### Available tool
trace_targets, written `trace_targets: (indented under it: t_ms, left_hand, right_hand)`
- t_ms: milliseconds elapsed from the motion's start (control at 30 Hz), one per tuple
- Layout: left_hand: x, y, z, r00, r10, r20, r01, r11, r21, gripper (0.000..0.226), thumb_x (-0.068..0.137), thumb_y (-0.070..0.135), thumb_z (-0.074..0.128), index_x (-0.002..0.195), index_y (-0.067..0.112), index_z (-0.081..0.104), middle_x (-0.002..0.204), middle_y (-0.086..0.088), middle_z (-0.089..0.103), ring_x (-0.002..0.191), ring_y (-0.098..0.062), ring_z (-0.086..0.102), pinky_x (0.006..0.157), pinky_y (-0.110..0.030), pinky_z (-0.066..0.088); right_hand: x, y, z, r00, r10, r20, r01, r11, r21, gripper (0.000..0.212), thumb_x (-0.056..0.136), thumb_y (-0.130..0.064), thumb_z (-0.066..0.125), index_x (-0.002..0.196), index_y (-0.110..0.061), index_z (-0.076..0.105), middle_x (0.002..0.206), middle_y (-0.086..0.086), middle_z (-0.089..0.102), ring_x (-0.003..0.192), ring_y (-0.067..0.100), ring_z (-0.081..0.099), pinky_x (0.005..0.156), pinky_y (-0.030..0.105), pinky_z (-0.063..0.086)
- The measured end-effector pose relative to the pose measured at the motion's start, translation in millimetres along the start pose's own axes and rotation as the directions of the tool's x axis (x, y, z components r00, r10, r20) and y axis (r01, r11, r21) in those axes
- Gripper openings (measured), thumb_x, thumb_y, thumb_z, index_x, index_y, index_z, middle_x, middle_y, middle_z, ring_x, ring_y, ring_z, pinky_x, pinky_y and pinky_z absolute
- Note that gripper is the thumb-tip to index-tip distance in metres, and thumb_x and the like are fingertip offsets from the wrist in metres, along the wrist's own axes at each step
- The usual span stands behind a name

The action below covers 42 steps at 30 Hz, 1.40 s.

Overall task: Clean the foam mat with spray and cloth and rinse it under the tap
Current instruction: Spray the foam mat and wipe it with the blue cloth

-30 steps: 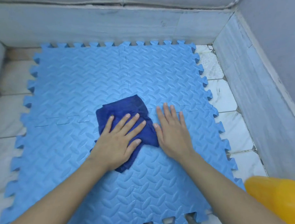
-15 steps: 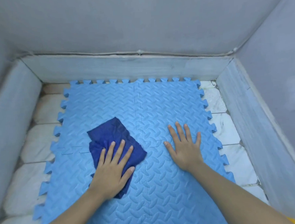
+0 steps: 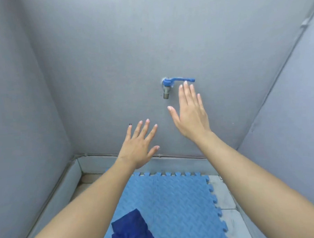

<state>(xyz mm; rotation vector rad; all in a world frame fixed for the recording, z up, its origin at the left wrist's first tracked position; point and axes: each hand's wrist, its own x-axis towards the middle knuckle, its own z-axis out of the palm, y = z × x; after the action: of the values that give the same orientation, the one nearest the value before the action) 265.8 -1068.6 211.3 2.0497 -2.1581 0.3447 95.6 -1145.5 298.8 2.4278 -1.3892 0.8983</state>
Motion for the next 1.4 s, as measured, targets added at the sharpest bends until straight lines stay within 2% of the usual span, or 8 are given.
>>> trace_targets:
  t_ms: [67, 167, 300, 433, 733, 967, 1133, 1400]
  left_hand:
    - [10, 0, -19, 1.0, -0.005, -0.026, 0.005, 1.0, 0.023, 0.072, 0.09, 0.061, 0.005, 0.151, 0.027, -0.011, 0.16, -0.006, -0.012, 0.147, -0.027, -0.008, 0.116, -0.05, -0.003]
    - [16, -2, -40, 1.0, -0.016, -0.022, 0.017, 0.999, 0.034, 0.07, 0.095, 0.059, 0.015, 0.15, 0.025, -0.011, 0.16, -0.006, -0.013, 0.147, -0.027, -0.009, 0.116, -0.05, -0.003]
    - [19, -12, -54, 0.999, -0.039, -0.021, 0.04, 0.998, 0.051, 0.071, 0.095, 0.06, 0.015, 0.15, 0.025, -0.012, 0.16, -0.006, -0.012, 0.147, -0.026, -0.009, 0.117, -0.049, -0.002]
    - [11, -16, -53, 0.997, -0.07, 0.013, 0.069, 0.996, 0.054, 0.073, 0.095, 0.06, 0.015, 0.15, 0.023, -0.013, 0.16, -0.007, -0.012, 0.147, -0.025, -0.009, 0.118, -0.048, -0.001]
    - [5, -14, -47, 0.991, -0.111, 0.073, 0.11, 0.994, 0.014, 0.076, 0.094, 0.061, 0.014, 0.15, 0.019, -0.015, 0.159, -0.007, -0.015, 0.146, -0.025, -0.011, 0.118, -0.048, -0.003]
    - [3, -21, -42, 0.987, -0.131, 0.09, 0.13, 0.991, 0.022, 0.077, 0.093, 0.062, 0.013, 0.149, 0.018, -0.017, 0.159, -0.008, -0.016, 0.146, -0.024, -0.01, 0.118, -0.048, -0.002]
    - [1, -22, -38, 0.988, -0.125, 0.093, 0.124, 0.992, 0.014, 0.077, 0.093, 0.062, 0.012, 0.149, 0.018, -0.018, 0.159, -0.008, -0.017, 0.146, -0.024, -0.011, 0.118, -0.048, -0.003]
    - [-5, -34, -33, 0.986, -0.135, 0.098, 0.134, 0.991, 0.016, 0.078, 0.093, 0.062, 0.013, 0.148, 0.018, -0.02, 0.158, -0.009, -0.019, 0.146, -0.024, -0.01, 0.118, -0.048, -0.002]
  right_hand:
    - [31, -2, -9, 1.0, 0.018, 0.015, -0.017, 0.995, -0.099, 0.078, 0.099, -0.044, 0.042, 0.155, -0.004, 0.007, 0.165, 0.011, 0.001, 0.152, 0.025, -0.001, 0.122, 0.042, 0.002]
    - [50, 5, -17, 0.988, 0.082, 0.128, -0.056, 0.979, -0.198, 0.08, 0.099, -0.046, 0.042, 0.155, -0.006, 0.002, 0.165, 0.008, 0.001, 0.152, 0.024, -0.005, 0.122, 0.045, -0.002]
    - [57, -4, -24, 0.973, 0.147, 0.176, -0.119, 0.98, -0.16, 0.074, 0.096, -0.043, 0.045, 0.153, -0.006, 0.015, 0.161, 0.009, 0.02, 0.151, 0.026, 0.004, 0.122, 0.046, -0.002]
    - [60, -17, -33, 0.948, 0.228, 0.222, -0.195, 0.968, -0.16, 0.068, 0.094, -0.036, 0.041, 0.151, -0.005, 0.021, 0.158, 0.011, 0.025, 0.15, 0.026, 0.008, 0.122, 0.044, -0.003]
    - [54, -43, -44, 0.901, 0.347, 0.26, -0.257, 0.91, -0.325, 0.075, 0.094, -0.037, 0.039, 0.153, -0.002, 0.01, 0.159, 0.012, 0.02, 0.149, 0.028, 0.008, 0.122, 0.043, -0.004]
    - [50, -47, -47, 0.89, 0.357, 0.284, -0.252, 0.903, -0.347, 0.077, 0.093, -0.032, 0.04, 0.154, -0.001, 0.004, 0.16, 0.012, 0.015, 0.15, 0.028, 0.005, 0.122, 0.043, -0.004]
    - [49, -49, -48, 0.886, 0.362, 0.289, -0.228, 0.884, -0.408, 0.086, 0.09, -0.039, 0.044, 0.154, 0.0, 0.003, 0.161, 0.013, 0.015, 0.15, 0.029, 0.005, 0.122, 0.045, -0.006]
    - [44, -51, -45, 0.896, 0.354, 0.269, -0.228, 0.886, -0.404, 0.087, 0.089, -0.036, 0.045, 0.154, 0.0, 0.001, 0.161, 0.014, 0.013, 0.151, 0.029, 0.004, 0.122, 0.045, -0.005]
